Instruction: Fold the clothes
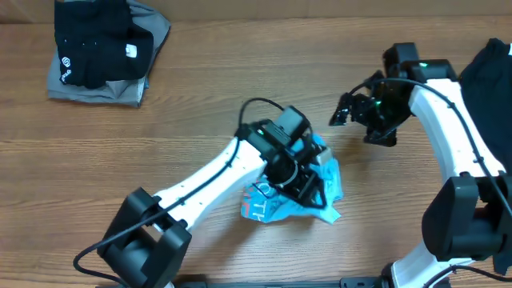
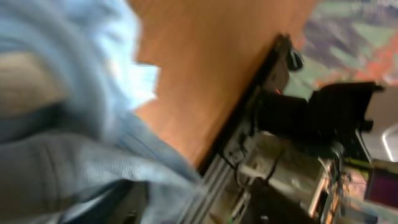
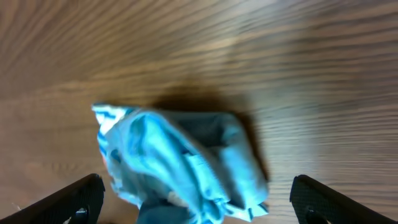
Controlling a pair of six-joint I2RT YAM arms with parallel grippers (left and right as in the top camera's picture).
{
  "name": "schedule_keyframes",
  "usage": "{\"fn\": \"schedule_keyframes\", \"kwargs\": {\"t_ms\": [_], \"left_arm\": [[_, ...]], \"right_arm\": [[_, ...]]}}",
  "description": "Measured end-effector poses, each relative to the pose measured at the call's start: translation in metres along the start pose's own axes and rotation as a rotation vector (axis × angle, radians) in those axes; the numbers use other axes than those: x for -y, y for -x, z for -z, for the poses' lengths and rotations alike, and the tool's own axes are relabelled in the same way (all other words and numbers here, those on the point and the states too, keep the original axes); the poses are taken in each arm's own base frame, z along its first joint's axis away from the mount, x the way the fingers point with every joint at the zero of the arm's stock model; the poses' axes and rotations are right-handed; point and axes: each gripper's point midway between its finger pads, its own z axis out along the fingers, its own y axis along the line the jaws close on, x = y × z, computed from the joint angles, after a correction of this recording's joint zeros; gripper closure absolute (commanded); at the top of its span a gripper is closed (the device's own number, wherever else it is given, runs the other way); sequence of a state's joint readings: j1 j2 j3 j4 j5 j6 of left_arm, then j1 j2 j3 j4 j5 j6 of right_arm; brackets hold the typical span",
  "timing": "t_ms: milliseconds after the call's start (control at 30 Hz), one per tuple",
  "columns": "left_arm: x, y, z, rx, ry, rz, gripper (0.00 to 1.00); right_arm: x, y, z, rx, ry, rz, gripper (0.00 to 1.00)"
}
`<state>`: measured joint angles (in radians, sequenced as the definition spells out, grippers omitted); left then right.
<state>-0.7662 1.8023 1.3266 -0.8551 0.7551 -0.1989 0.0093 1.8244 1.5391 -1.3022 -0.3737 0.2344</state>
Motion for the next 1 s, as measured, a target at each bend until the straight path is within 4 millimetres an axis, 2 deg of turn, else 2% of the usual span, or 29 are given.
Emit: {"fn": "schedule_keyframes", "kwargs": {"t_ms": [233,333,433,533,700,800,867,1000], "left_arm": [[0.018,-0.012,-0.015,-0.048,-0.014,-0.052,0.4],[0.019,-0.014,-0.016,-0.055,-0.015,-0.064,0.41],[0.014,-0.012,-0.006,-0.053,-0.011,-0.038,0.41],[0.003,0.003,0.025,-0.006,0.008,0.014,0.38],[-0.044,0.029,0.112,0.18,0.153,0.162,0.23],[-0.085,0.023,0.166,0.288,0.287,0.326,0.19],[-0.112,0.013,0.188,0.322,0.353,0.432,0.16],[-0.143,-0.002,0.204,0.339,0.416,0.547,0.12]], "right_arm": [[0.04,0.012,0.016,0.029,-0.005,-0.125,0.0],[0.045,0.011,0.018,0.022,-0.009,-0.139,0.0],[0.044,0.008,0.018,0.011,-0.012,-0.129,0.0],[0.041,0.007,0.017,0.007,-0.012,-0.113,0.0],[0.039,0.001,0.016,-0.014,-0.012,-0.106,0.03],[0.037,-0.009,0.014,-0.055,-0.019,-0.104,0.15],[0.031,-0.018,0.011,-0.087,-0.034,-0.08,0.19],[0.007,-0.039,-0.002,-0.142,-0.088,0.028,0.2]]}}
